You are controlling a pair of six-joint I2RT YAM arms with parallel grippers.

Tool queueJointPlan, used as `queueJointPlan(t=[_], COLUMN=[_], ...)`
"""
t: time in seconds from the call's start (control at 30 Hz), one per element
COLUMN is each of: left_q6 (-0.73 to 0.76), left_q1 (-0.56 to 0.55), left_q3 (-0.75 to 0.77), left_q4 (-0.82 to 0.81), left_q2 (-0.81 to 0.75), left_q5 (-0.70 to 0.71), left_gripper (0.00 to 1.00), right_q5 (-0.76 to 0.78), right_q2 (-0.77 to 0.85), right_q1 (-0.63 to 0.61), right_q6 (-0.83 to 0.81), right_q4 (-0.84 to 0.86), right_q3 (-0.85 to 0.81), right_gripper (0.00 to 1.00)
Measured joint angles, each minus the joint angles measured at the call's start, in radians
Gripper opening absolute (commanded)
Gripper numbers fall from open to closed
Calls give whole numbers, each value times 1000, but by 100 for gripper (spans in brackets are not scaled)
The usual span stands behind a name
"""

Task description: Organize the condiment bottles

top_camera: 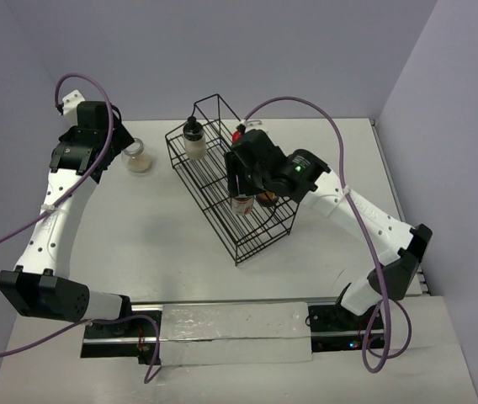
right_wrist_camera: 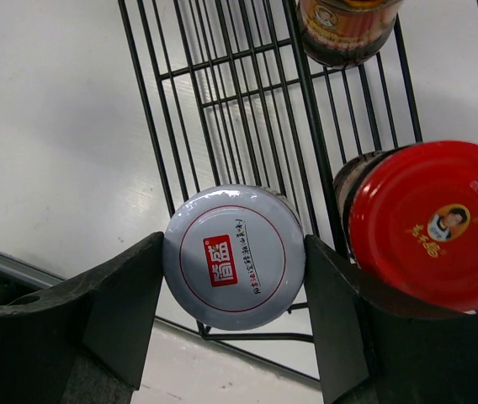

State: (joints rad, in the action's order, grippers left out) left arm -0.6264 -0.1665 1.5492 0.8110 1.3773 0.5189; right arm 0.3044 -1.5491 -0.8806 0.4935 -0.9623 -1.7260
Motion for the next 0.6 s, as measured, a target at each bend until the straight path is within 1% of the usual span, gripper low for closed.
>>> queueJointPlan(t=[0.17, 0.6], left_q6=[-2, -2], left_q1=[0, 0], left_q3=[-1, -14], left_q4=[-1, -4], left_q2=[0, 0], left_q5=[-9, -11], left_gripper=[90, 90], right_q5=[-5, -22], right_q2=[50, 52], right_q1=[-4, -34], right_q6=[15, 23], right_q4=[29, 59], right_q3=[47, 85], right_gripper=[9, 9])
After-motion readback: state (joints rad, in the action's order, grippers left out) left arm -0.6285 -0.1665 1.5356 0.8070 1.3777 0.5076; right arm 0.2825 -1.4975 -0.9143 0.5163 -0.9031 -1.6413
